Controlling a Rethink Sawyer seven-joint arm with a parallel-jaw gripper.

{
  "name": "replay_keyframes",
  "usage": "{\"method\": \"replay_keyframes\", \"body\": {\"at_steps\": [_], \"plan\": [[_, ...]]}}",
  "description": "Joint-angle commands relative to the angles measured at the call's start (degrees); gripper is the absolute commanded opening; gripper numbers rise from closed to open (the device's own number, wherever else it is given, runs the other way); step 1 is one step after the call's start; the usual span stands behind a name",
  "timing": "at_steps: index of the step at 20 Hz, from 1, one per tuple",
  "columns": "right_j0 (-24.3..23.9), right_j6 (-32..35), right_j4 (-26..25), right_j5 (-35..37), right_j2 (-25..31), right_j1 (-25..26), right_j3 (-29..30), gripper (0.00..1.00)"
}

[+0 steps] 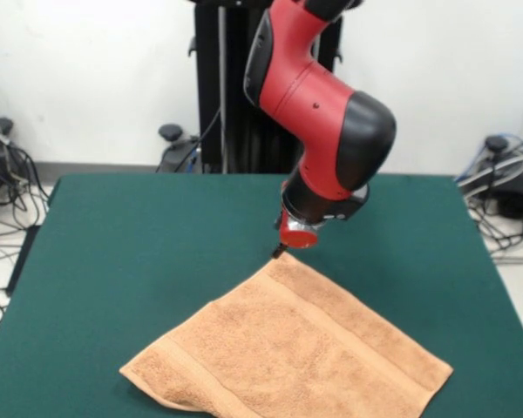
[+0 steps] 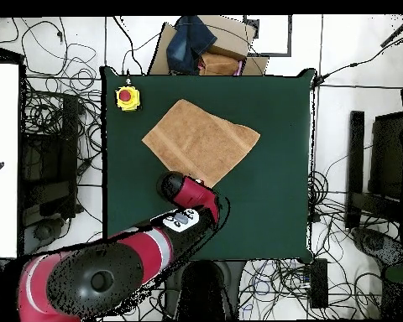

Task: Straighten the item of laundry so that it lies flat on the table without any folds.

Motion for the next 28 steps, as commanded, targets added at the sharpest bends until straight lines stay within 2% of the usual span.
{"method": "replay_keyframes", "body": {"at_steps": [1,6,14,28], "plan": [[0.5,11.4,1.7,-0.1,6.5,1.9,-2.5,1.00],[-0.4,10.1,1.5,-0.7,6.7,2.2,-3.9,1.00],[1.2,13.5,3.2,-0.4,6.0,5.4,-7.5,1.00],[-0.7,10.8,3.3,-3.4,7.9,9.2,-9.6,1.00]]}}
